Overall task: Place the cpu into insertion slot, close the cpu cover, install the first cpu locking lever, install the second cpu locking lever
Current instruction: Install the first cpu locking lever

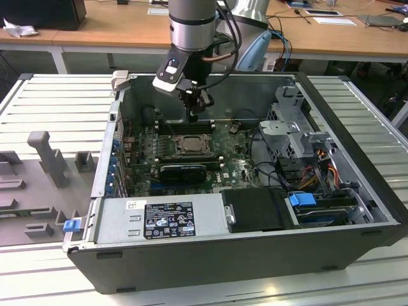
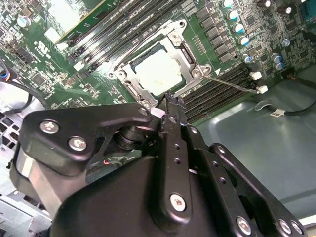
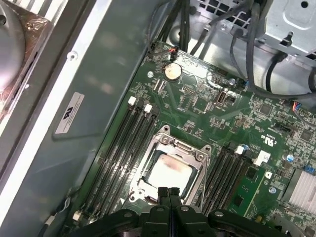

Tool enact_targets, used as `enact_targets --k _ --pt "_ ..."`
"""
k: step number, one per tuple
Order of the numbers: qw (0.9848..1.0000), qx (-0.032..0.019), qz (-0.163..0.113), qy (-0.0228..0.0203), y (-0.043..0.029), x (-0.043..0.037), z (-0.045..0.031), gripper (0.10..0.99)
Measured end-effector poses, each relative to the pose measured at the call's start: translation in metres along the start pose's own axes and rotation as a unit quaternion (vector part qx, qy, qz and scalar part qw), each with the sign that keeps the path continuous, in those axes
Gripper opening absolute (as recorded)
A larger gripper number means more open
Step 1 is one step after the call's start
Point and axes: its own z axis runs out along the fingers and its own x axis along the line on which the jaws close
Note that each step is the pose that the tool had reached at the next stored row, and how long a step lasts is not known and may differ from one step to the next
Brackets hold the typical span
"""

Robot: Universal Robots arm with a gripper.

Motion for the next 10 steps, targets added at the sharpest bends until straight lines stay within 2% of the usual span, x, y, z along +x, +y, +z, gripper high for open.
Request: enact_targets --k 10 --pt "0.9995 0.0004 -0.031 0.0015 0.0 0.0 0.0 0.106"
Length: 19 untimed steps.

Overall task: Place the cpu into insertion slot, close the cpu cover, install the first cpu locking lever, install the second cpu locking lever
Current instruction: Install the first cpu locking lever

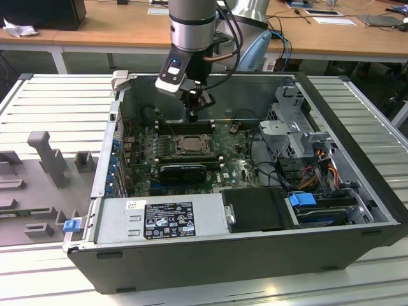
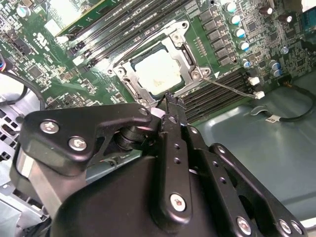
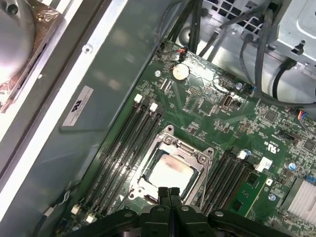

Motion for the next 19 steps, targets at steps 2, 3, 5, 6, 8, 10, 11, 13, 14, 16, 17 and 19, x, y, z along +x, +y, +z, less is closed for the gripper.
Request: enact_targets --k 2,3,5,6,8,10,11,13,14,16,17,19 --pt "1.0 0.0001 -0.006 0.0003 0.0 0.0 0.0 0.106" --pt "1.0 0.0001 -0.008 0.0004 0.0 0.0 0.0 0.106" --pt "0.9999 0.0002 -0.015 0.0007 0.0 0.0 0.0 0.106" --pt "0.9998 0.0002 -0.019 0.0009 0.0 0.0 0.0 0.106" --pt "0.9997 0.0004 -0.026 0.0012 0.0 0.0 0.0 0.106" --pt "0.9995 0.0004 -0.031 0.0015 0.0 0.0 0.0 0.106" --pt "0.9994 0.0005 -0.034 0.0016 0.0 0.0 0.0 0.106" --pt "0.9993 0.0005 -0.039 0.0019 0.0 0.0 0.0 0.106" --pt "0.9991 0.0006 -0.041 0.002 0.0 0.0 0.0 0.106" --pt "0.9989 0.0006 -0.047 0.0023 0.0 0.0 0.0 0.106" --pt "0.9988 0.0007 -0.049 0.0024 0.0 0.0 0.0 0.106" --pt "0.9983 0.0008 -0.058 0.0028 0.0 0.0 0.0 0.106"
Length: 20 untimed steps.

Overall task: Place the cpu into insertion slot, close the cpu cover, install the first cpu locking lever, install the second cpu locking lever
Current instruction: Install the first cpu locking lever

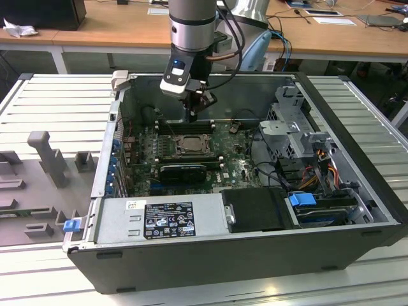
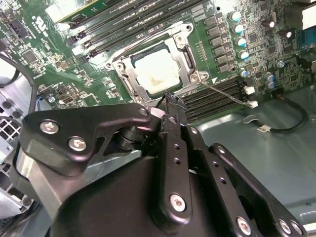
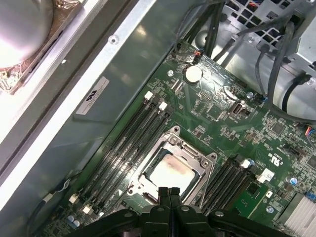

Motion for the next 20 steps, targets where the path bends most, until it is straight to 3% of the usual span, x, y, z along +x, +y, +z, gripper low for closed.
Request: enact_targets --k 14,20 --pt "0.999 0.0006 -0.045 0.0022 0.0 0.0 0.0 0.106" --pt "0.9978 0.0009 -0.066 0.0032 0.0 0.0 0.0 0.106"
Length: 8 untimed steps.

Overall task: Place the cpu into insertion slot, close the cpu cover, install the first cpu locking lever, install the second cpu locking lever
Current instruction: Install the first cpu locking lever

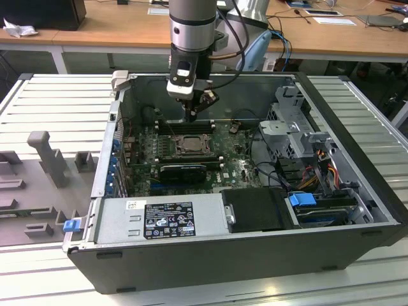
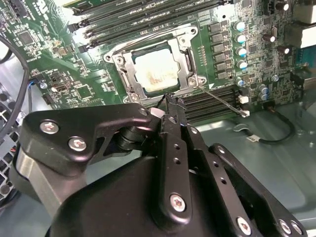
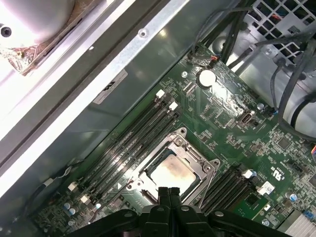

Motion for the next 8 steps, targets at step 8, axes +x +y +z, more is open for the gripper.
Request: enact_targets --k 8 --pt "0.9995 0.0004 -0.031 0.0015 0.0 0.0 0.0 0.106"
